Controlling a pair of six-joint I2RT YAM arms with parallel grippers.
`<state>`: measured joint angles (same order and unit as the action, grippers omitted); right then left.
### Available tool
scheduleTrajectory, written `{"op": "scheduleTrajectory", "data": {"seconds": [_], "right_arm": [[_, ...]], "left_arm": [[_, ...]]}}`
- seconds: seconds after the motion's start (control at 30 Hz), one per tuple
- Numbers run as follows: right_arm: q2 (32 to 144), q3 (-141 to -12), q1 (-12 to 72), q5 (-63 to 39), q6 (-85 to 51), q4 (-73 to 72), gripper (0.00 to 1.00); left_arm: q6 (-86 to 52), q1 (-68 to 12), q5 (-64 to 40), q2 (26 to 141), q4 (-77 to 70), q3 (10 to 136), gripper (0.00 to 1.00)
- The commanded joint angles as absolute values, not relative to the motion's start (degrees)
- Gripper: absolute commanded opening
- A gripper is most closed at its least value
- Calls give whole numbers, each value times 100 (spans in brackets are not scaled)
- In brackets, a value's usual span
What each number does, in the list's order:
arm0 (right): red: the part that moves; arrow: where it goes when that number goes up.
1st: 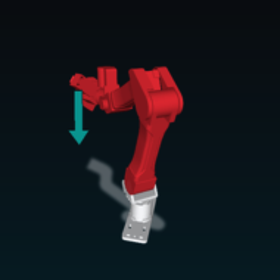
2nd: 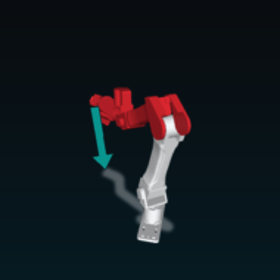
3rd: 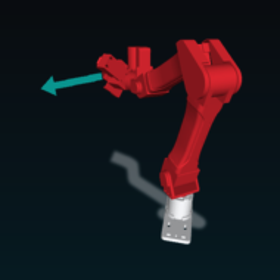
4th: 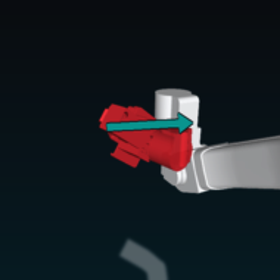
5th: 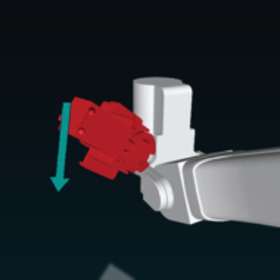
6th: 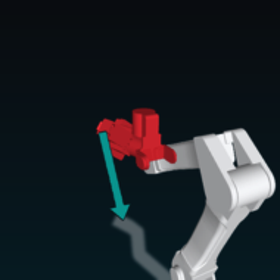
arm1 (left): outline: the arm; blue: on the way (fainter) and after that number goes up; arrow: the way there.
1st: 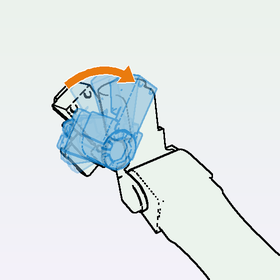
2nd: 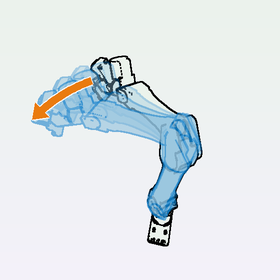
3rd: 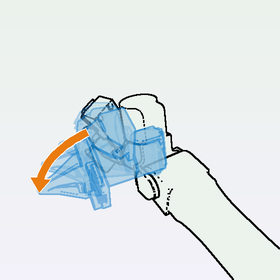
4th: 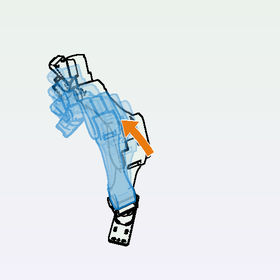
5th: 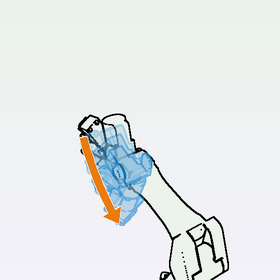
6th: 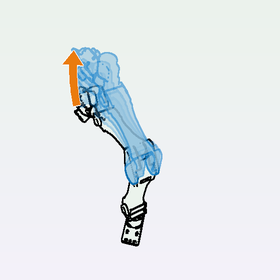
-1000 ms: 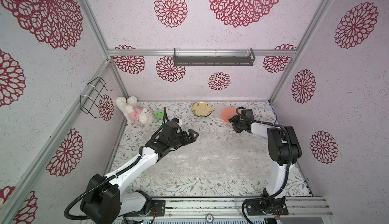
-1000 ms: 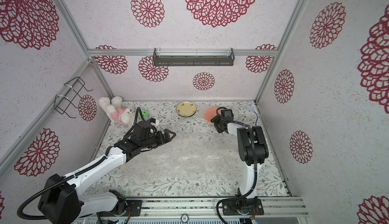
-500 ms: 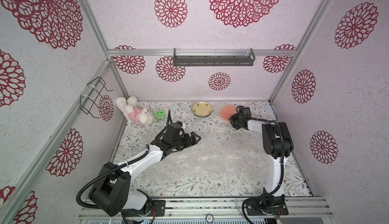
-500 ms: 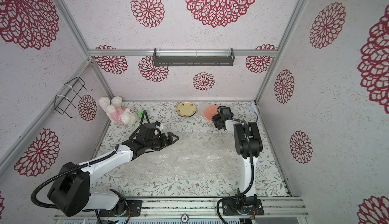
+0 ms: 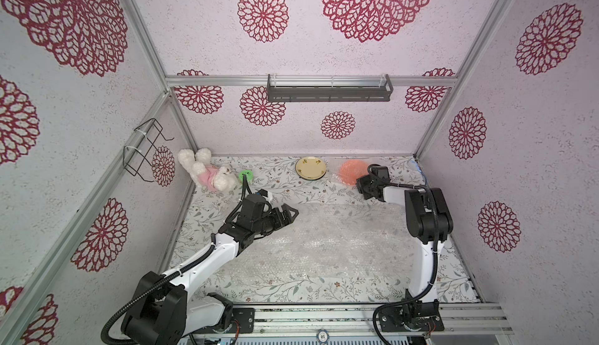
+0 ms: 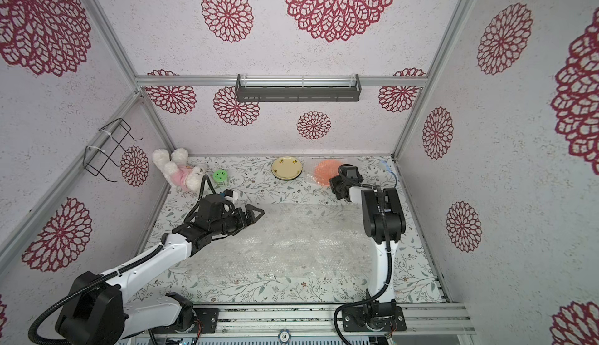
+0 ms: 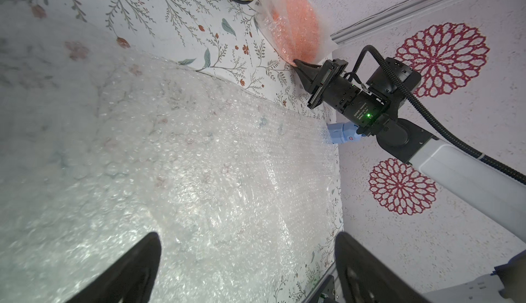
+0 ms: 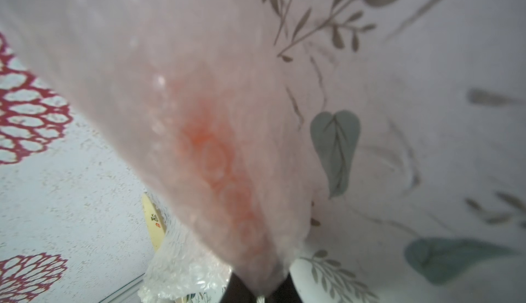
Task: Unpack dinner plates from bubble wrap
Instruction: Pick up the bubble wrap from the center of the board, then place the bubble wrap at the center of the board.
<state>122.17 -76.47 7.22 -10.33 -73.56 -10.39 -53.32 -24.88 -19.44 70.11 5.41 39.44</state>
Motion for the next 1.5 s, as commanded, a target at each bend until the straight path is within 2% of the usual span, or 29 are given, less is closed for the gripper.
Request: {"op": "scheduleTrajectory", "data": {"seconds": [0.0, 0.2, 0.33, 0.47, 0.7, 1.03, 1.33, 1.37, 1.47], "right_arm": [[11404, -7566, 567, -1302, -6859, -852, 0], [10297, -7136, 338, -1921, -5976, -388, 0], [9739, -6919, 347, -2723, -5345, 234, 0], [9143, -6465, 520, -3174, -4548, 1032, 0], [8580, -6041, 1107, -3400, -3265, 2261, 0], [9183, -5767, 2313, -3657, -2784, 2150, 0], [9979, -6000, 2660, -3518, -2355, 2319, 0], [10028, -6027, 2659, -3474, -2324, 2350, 1], [10116, -6172, 2660, -3145, -2212, 2521, 14]], "left_arm": [[-5341, -2422, -1704, 6850, 593, 3833, 97], [-5221, -2393, -1335, 6607, 921, 3754, 97], [-5118, -2356, -1187, 6332, 1008, 3619, 97], [-5015, -2281, -1118, 6058, 1166, 3516, 97], [-5025, -2196, -956, 5560, 1403, 3333, 97], [-5077, -2062, -1070, 5212, 1674, 3060, 97], [-5141, -2062, -1585, 5566, 1481, 2815, 97], [-5142, -2053, -1639, 5617, 1437, 2796, 97], [-5146, -2060, -1757, 5789, 1354, 2760, 97]]}}
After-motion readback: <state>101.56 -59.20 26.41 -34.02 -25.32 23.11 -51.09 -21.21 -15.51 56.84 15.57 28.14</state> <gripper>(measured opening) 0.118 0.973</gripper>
